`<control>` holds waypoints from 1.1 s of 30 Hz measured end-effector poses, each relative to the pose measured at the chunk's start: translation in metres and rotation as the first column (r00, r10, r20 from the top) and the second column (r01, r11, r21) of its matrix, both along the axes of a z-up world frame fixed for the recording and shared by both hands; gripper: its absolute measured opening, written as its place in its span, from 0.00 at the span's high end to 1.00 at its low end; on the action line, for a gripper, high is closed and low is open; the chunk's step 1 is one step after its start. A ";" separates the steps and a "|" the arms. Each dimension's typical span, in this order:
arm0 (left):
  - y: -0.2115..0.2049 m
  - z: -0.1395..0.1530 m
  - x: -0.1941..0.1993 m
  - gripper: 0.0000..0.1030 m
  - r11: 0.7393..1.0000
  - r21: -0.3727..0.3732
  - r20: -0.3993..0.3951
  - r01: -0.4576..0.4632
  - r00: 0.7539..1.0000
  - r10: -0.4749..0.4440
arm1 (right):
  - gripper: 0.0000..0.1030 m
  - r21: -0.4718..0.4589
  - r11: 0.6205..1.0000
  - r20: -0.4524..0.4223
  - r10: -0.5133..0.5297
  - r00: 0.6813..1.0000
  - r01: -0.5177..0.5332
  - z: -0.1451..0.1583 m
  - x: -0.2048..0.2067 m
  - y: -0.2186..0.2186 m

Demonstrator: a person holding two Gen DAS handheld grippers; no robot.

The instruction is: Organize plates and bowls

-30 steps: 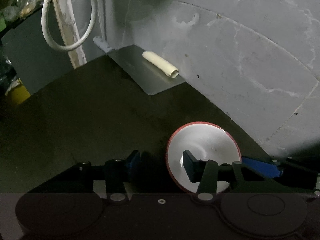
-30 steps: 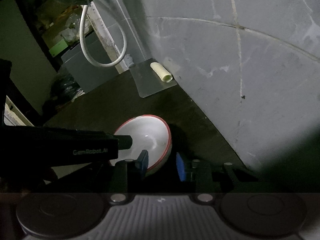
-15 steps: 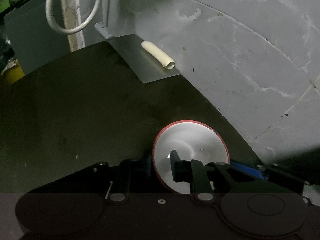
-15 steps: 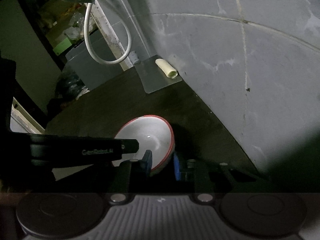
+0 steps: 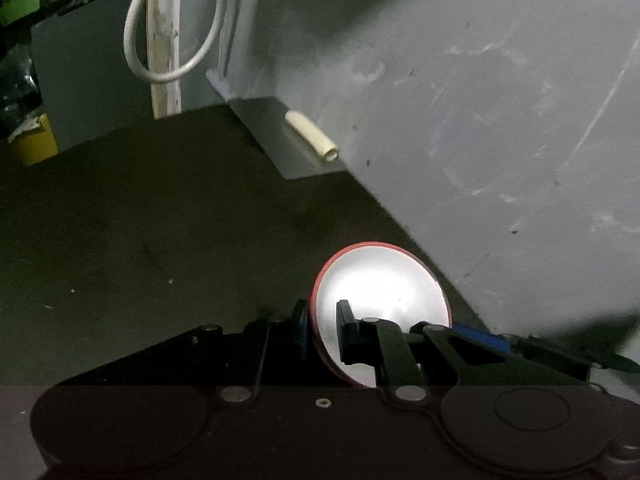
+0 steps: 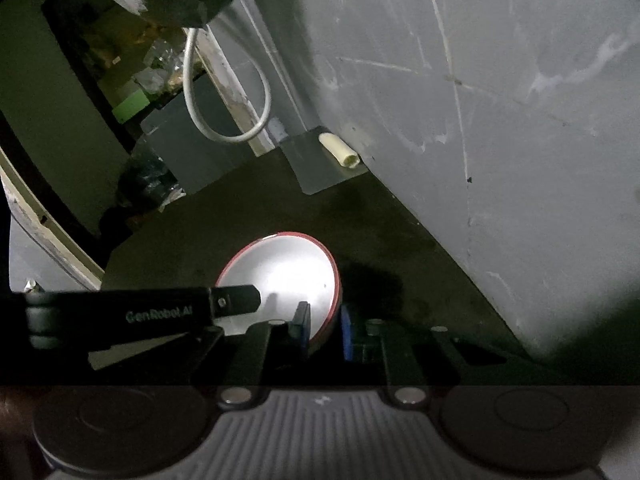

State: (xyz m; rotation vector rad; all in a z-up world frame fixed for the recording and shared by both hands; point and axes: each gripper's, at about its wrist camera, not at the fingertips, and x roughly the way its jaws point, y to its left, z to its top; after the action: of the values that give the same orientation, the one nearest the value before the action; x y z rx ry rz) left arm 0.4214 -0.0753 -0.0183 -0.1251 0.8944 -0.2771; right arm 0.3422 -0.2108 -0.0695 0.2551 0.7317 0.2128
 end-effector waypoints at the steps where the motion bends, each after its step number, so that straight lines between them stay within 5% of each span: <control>1: 0.000 0.004 -0.003 0.86 1.000 -0.002 0.011 0.002 1.000 -0.002 | 0.83 0.001 1.000 0.007 0.001 1.000 -0.001 0.002 -0.003 0.000; 17: 0.015 0.046 -0.062 0.86 0.997 -0.068 0.098 0.031 0.995 -0.024 | 0.83 0.050 0.999 0.077 0.018 0.997 -0.022 0.044 -0.059 -0.003; 33: 0.036 0.061 -0.109 0.86 0.988 -0.151 0.133 0.028 0.991 -0.008 | 0.83 0.001 0.997 0.103 0.074 0.992 -0.075 0.065 -0.107 0.011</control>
State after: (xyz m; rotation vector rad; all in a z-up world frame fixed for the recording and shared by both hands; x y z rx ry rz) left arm 0.3126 -0.0397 0.0423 -0.2382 0.7430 -0.3666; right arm 0.2353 -0.1998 -0.0050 0.2198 0.6394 0.2963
